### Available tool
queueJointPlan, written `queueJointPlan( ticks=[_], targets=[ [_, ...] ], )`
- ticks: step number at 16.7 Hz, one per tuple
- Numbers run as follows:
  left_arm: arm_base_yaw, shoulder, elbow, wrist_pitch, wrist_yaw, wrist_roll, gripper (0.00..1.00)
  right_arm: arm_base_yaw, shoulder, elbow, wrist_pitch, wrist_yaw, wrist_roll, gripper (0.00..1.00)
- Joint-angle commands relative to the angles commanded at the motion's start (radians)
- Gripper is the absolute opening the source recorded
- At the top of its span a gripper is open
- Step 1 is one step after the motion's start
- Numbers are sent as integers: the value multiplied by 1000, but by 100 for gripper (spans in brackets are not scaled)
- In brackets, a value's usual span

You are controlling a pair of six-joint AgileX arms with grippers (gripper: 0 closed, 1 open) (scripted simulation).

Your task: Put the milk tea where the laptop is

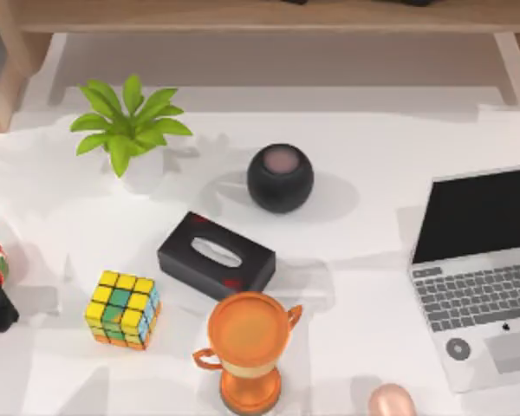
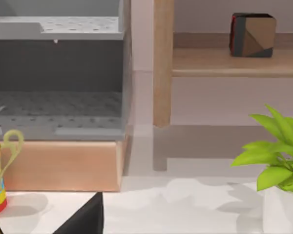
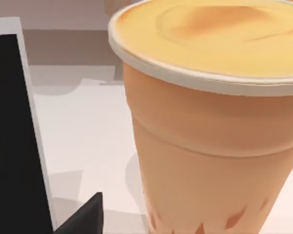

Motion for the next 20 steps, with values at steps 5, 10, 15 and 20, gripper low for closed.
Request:
queueJointPlan(
  ticks=[5, 10, 15, 20],
  targets=[
    [0, 0, 0, 0, 0, 0, 100, 59, 162, 106, 61, 60, 14, 100],
    [0, 0, 0, 0, 0, 0, 100, 134, 343, 234, 119, 137, 31, 100],
    [0, 0, 0, 0, 0, 0, 100, 151, 378, 258, 131, 154, 35, 100],
    [0, 0, 0, 0, 0, 0, 100, 151, 378, 258, 131, 154, 35, 70]
  ],
)
